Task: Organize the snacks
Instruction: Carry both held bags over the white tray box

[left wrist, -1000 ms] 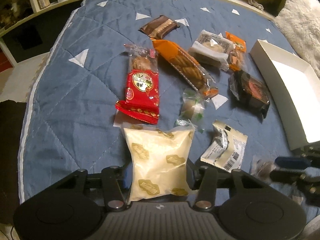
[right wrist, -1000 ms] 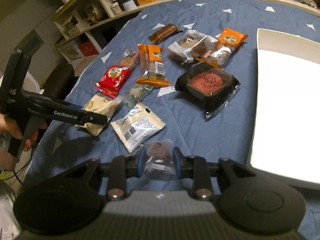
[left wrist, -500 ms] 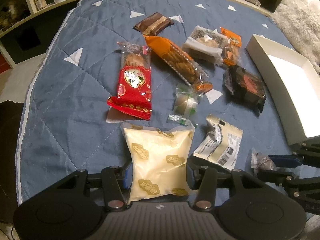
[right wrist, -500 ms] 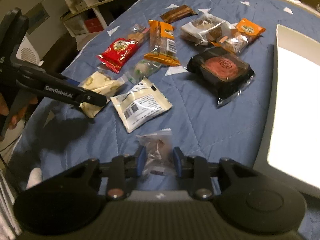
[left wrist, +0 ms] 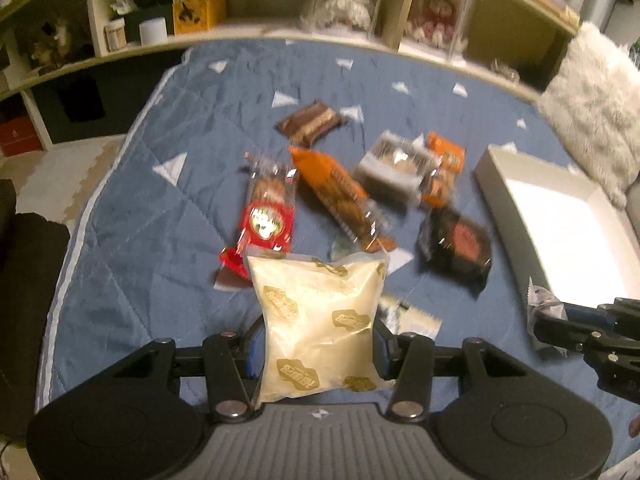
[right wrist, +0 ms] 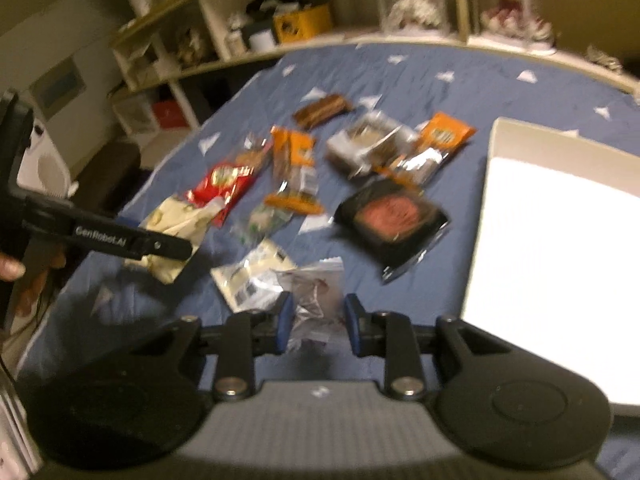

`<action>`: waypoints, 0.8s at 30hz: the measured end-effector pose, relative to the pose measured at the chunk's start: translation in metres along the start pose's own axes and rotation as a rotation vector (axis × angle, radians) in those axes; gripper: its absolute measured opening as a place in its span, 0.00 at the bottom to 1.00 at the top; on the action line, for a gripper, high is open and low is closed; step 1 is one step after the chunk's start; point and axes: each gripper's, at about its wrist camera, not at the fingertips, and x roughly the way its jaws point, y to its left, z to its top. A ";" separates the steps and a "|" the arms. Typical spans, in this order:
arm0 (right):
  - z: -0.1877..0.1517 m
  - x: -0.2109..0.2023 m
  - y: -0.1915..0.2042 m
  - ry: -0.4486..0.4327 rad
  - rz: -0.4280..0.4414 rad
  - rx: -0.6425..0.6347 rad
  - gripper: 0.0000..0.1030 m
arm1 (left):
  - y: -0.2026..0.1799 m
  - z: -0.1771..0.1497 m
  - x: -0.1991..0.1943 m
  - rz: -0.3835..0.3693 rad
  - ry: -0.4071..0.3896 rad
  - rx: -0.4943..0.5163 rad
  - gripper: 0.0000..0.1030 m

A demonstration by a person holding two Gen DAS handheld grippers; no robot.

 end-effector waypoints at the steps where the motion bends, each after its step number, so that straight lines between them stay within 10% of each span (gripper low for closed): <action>1: 0.001 -0.004 -0.002 -0.012 -0.006 0.004 0.32 | -0.002 0.001 -0.003 -0.005 -0.013 -0.005 0.50; 24: 0.003 -0.066 -0.062 -0.151 -0.248 0.108 0.32 | -0.114 0.028 -0.008 -0.134 -0.105 0.089 0.50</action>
